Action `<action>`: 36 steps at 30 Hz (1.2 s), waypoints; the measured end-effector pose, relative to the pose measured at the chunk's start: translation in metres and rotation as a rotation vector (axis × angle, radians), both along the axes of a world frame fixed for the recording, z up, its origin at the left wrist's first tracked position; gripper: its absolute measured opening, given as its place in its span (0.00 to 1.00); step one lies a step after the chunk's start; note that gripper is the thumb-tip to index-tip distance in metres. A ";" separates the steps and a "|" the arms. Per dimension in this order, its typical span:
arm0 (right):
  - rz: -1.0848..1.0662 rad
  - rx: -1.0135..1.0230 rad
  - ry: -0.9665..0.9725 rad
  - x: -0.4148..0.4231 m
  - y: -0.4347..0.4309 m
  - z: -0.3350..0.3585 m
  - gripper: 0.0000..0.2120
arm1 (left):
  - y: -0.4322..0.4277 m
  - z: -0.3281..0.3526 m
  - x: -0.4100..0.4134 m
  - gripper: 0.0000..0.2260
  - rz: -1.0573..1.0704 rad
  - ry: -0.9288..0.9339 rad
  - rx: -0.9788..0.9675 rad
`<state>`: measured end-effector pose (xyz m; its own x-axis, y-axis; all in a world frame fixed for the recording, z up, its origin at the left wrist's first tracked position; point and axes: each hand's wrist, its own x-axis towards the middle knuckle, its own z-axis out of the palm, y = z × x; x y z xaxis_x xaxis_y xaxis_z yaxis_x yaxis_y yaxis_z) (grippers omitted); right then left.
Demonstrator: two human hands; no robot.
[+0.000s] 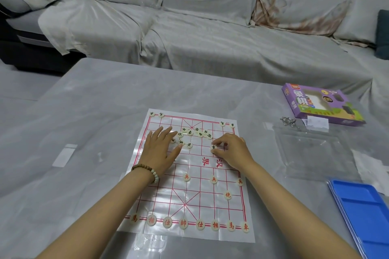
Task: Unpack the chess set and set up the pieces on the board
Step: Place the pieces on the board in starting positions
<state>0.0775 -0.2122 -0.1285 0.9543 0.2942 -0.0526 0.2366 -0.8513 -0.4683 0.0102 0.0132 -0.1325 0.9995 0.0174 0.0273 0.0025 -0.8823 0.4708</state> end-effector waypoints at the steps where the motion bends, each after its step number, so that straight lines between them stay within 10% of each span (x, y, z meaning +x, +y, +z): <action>1: -0.005 -0.001 -0.004 -0.001 0.001 0.000 0.14 | 0.001 0.000 0.000 0.31 0.001 0.006 0.007; 16: 0.228 -0.037 -0.056 -0.006 0.050 0.008 0.16 | 0.005 -0.007 -0.010 0.57 -0.316 0.201 0.312; 36: 0.263 -0.113 -0.092 0.008 0.046 0.004 0.12 | 0.018 0.000 0.035 0.33 -0.332 0.213 0.509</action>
